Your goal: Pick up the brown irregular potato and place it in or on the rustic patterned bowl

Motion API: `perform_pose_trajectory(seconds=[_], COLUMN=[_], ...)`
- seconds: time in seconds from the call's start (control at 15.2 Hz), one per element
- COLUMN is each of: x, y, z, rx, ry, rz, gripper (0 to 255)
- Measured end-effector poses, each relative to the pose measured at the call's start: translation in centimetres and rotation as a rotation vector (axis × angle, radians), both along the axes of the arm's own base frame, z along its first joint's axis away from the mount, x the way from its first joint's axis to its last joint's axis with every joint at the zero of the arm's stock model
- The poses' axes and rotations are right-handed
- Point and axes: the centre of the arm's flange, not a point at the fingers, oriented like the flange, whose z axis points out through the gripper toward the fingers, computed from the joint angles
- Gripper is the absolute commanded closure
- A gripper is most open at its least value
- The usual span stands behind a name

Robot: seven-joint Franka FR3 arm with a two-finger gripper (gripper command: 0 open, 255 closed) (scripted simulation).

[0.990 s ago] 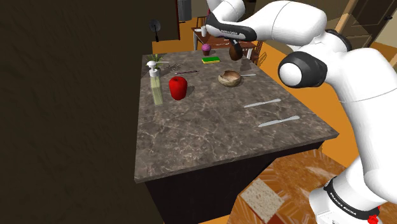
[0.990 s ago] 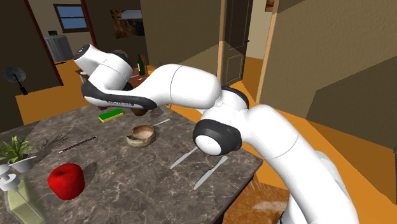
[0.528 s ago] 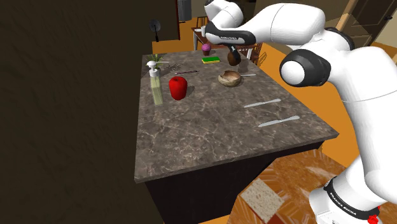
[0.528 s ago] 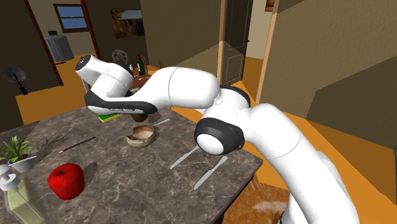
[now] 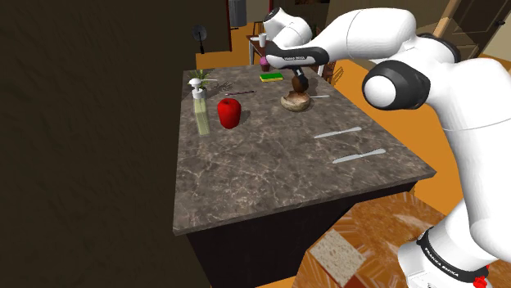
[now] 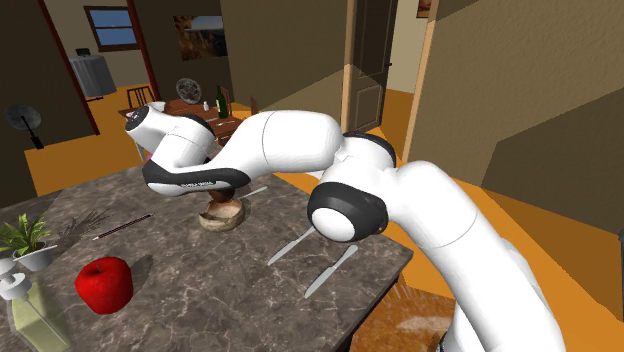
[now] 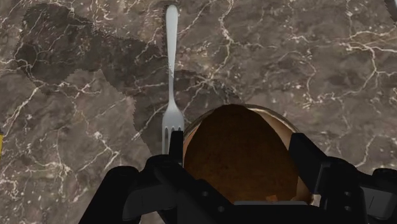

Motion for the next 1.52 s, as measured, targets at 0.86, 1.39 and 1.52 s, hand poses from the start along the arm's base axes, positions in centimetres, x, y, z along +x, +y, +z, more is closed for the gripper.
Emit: perform_pose_trajectory(seconds=[0.86, 1.39, 1.52], x=[0.1, 0.5, 0.5], y=[-0.1, 2.7, 2.7], z=[-0.3, 3.8, 3.8], rx=[0.000, 0.000, 0.000], ry=[-0.001, -0.001, -0.001], rz=[0.000, 0.000, 0.000], gripper=[0, 0, 0])
